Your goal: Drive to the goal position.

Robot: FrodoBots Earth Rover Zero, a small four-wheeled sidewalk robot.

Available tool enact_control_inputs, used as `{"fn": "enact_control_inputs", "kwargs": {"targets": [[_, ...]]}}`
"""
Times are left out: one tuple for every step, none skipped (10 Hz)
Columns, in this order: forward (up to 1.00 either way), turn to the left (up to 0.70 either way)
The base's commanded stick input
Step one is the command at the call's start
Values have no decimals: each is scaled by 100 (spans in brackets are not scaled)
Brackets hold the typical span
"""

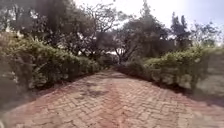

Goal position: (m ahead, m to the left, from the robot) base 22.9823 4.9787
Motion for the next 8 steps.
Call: {"fn": "enact_control_inputs", "kwargs": {"targets": [[70,0],[70,0],[70,0],[70,0],[70,0],[70,0],[70,0],[70,0]]}}
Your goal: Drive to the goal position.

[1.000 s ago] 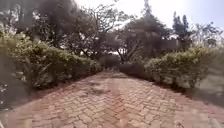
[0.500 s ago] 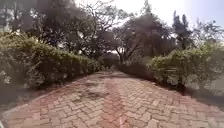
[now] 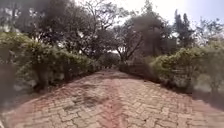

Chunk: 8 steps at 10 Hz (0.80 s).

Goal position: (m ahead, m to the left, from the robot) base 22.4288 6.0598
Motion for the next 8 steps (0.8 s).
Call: {"fn": "enact_control_inputs", "kwargs": {"targets": [[70,0],[70,0],[70,0],[70,0],[70,0],[70,0],[70,0],[70,0]]}}
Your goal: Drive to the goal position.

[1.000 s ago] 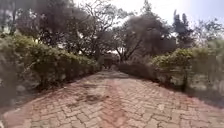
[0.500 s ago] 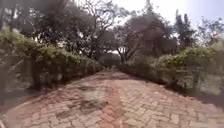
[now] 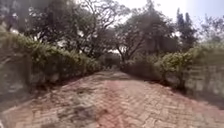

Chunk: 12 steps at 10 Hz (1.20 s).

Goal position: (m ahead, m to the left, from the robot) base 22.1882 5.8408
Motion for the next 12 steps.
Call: {"fn": "enact_control_inputs", "kwargs": {"targets": [[70,0],[70,0],[70,0],[70,0],[70,0],[70,0],[70,0],[70,0],[70,0],[70,0],[70,0],[70,0]]}}
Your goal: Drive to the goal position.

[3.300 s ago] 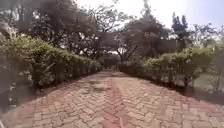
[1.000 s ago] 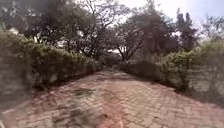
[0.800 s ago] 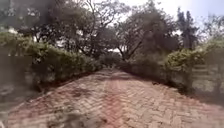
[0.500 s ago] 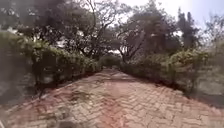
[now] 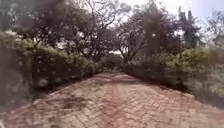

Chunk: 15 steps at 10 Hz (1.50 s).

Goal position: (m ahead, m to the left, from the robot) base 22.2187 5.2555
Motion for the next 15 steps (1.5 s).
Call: {"fn": "enact_control_inputs", "kwargs": {"targets": [[70,0],[70,0],[70,0],[70,0],[70,0],[70,0],[70,0],[70,0],[70,0],[70,0],[70,0],[70,0],[70,0],[70,0],[70,0]]}}
